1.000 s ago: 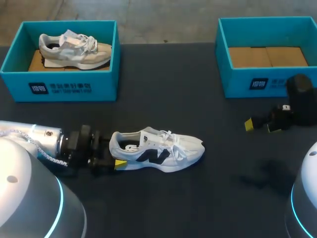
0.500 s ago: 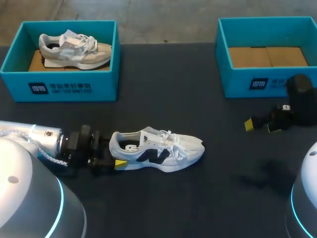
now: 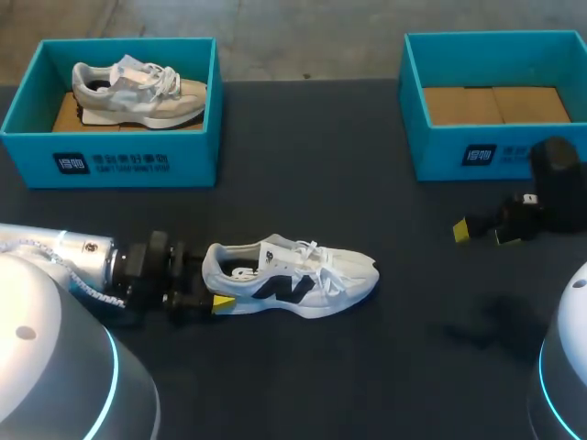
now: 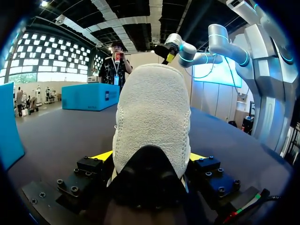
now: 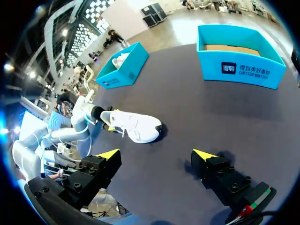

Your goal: Take the shoe out of the shoebox, open the shoe tongue, remove and reinsert the insole, then place the shoe into the shoebox

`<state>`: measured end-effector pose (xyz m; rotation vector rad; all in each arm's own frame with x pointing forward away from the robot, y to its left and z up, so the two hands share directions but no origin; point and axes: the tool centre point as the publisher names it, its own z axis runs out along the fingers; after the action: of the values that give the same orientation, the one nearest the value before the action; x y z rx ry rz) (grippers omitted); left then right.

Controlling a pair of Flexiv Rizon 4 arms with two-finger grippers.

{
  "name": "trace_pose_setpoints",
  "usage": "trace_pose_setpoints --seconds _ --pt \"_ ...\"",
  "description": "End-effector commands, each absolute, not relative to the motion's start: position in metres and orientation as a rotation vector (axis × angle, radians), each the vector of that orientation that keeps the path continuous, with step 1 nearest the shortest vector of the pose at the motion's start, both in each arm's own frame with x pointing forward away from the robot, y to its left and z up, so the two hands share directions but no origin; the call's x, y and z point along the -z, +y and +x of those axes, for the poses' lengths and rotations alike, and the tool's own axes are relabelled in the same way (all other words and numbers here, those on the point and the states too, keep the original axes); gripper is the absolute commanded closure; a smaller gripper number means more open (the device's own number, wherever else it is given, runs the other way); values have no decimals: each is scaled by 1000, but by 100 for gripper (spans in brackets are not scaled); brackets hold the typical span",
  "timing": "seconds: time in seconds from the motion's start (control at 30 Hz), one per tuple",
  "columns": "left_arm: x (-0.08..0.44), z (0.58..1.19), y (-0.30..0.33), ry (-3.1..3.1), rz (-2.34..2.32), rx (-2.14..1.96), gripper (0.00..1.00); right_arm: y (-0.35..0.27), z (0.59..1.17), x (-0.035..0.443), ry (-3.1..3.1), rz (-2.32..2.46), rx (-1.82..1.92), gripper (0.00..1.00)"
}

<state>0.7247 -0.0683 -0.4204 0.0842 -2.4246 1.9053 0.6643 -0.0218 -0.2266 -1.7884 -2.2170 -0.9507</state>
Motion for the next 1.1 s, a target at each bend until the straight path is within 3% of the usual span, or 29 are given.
trace_pose_setpoints --seconds 0.03,0.93,1.1 --pt "424 727 -69 -2429 88 -1905 100 -6 672 228 -2213 -1830 897 0" --pt "424 727 -69 -2429 88 -1905 100 181 709 274 -2196 -2030 540 0" --pt "424 727 -69 -2429 88 -1905 100 181 709 274 -2196 -2030 540 0"
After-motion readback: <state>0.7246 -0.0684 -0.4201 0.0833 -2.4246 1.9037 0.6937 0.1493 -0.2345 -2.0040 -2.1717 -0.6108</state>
